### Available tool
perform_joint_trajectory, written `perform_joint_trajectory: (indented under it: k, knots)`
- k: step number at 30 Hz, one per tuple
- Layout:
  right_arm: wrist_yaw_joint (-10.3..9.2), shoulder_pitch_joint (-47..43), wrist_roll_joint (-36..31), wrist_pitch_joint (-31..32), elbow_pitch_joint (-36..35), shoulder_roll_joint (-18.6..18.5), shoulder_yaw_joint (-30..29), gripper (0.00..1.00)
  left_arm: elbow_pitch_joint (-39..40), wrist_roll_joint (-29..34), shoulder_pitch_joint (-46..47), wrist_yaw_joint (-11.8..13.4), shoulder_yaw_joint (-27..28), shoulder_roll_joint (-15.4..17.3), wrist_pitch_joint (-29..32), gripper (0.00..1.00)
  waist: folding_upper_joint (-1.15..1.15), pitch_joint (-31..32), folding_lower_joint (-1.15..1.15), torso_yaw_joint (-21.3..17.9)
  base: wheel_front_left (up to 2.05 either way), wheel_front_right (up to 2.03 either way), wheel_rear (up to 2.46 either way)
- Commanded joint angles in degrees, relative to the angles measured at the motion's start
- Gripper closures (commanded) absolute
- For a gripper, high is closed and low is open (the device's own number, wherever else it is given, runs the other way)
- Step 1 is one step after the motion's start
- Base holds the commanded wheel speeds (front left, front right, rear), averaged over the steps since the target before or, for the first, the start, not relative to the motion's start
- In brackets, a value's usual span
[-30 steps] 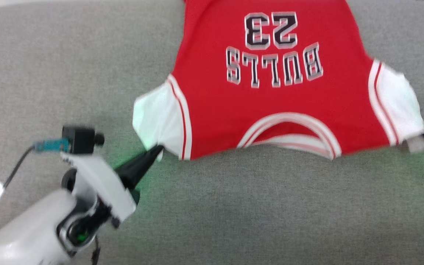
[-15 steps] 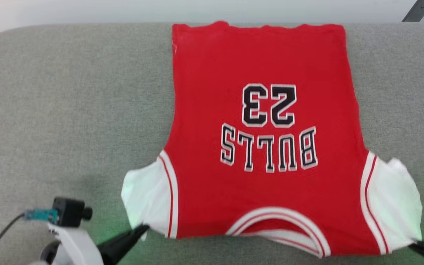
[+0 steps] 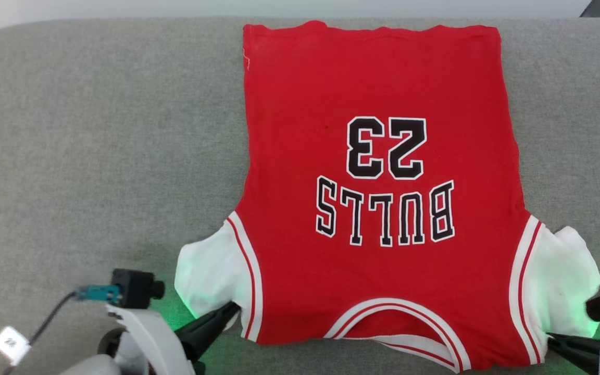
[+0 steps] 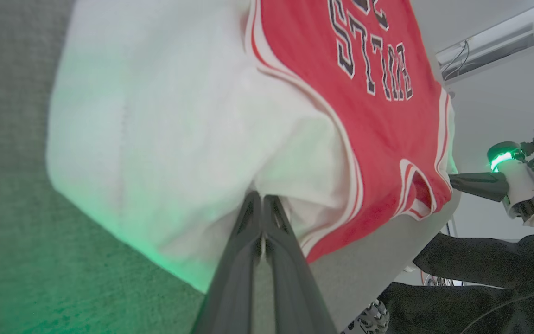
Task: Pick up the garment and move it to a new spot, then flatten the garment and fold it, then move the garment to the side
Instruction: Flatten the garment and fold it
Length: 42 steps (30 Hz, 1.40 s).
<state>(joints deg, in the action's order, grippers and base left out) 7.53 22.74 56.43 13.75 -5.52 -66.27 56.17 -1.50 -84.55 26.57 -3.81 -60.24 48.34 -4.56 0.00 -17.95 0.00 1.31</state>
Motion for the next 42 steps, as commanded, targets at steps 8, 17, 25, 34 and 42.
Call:
perform_joint_trajectory:
  k: [8, 17, 25, 34, 42]
  knots:
    - [-0.18, -0.01, -7.55, 1.62, 9.66, 10.59, 1.59, 1.0, -12.4, 2.73, 1.64, -1.33, -2.05, -8.33, -1.29, 1.0, 0.0, -1.74, 0.0, -0.3, 0.0, 0.0, 0.0]
    - [-0.54, -1.68, -7.17, -3.14, 9.63, 8.71, -4.34, 0.0, -16.95, 3.69, 0.29, -2.05, -2.56, -10.13, -3.49, 1.0, 0.0, -1.2, 0.0, -0.97, 0.0, 0.0, 0.0]
    - [-0.1, -3.9, 5.37, -2.26, -4.35, -5.95, -19.83, 0.0, -14.45, 5.14, -0.64, -1.91, -3.17, -11.04, -5.4, 1.0, 0.0, -1.82, 0.0, 0.73, 0.0, 0.0, 0.0]
    - [-0.09, 13.43, 6.19, 9.31, 2.92, -3.61, -31.51, 0.0, -10.79, 9.21, 5.75, -1.22, -3.31, -14.66, -4.98, 1.0, 0.0, -9.19, 0.0, 7.05, 0.0, 0.0, 0.0]
    - [-0.09, 37.16, -5.07, 24.35, 21.2, 8.29, -29.03, 0.0, -11.8, 11.11, 9.36, -1.81, -3.83, -18.46, -4.68, 1.0, 0.0, -16.12, 0.0, 12.36, 0.0, 0.0, 0.0]
